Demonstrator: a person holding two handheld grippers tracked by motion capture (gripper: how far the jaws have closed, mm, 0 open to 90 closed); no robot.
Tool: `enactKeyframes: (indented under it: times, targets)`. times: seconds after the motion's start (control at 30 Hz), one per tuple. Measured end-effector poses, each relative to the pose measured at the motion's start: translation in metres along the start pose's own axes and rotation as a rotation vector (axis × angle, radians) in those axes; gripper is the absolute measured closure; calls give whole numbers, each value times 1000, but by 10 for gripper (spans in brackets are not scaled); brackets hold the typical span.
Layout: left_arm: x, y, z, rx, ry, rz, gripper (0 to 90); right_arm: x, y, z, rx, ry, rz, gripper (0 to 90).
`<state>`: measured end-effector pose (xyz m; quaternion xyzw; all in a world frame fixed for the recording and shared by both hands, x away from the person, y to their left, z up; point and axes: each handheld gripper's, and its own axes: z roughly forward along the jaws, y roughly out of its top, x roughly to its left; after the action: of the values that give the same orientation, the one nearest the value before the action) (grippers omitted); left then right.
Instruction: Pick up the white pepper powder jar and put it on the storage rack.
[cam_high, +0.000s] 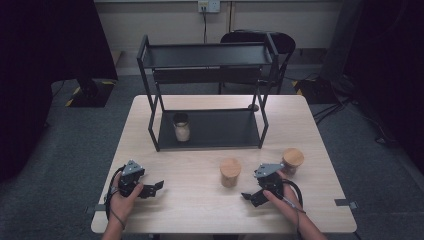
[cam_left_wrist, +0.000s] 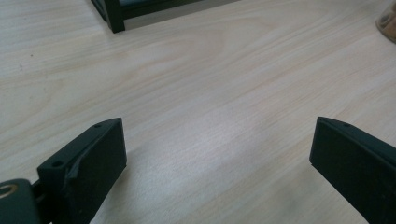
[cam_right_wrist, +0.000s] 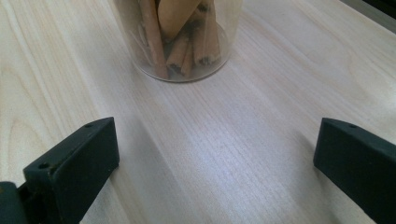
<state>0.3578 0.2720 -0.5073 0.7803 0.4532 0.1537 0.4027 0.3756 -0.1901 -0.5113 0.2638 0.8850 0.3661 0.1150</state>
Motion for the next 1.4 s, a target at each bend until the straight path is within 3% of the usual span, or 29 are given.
enactKeyframes:
  times: [0.47, 0.7, 0.97, 1.4]
  targets:
    - [4, -9, -6, 43, 37, 25, 34, 0, 0, 0, 0, 0, 0, 0]
    - [2, -12, -8, 63, 64, 63, 33, 0, 0, 0, 0, 0, 0, 0]
    - [0, -13, -8, 87, 70, 104, 5, 0, 0, 0, 0, 0, 0, 0]
    - [1, -13, -8, 88, 63, 112, 2, -1, 0, 0, 2, 3, -3, 0]
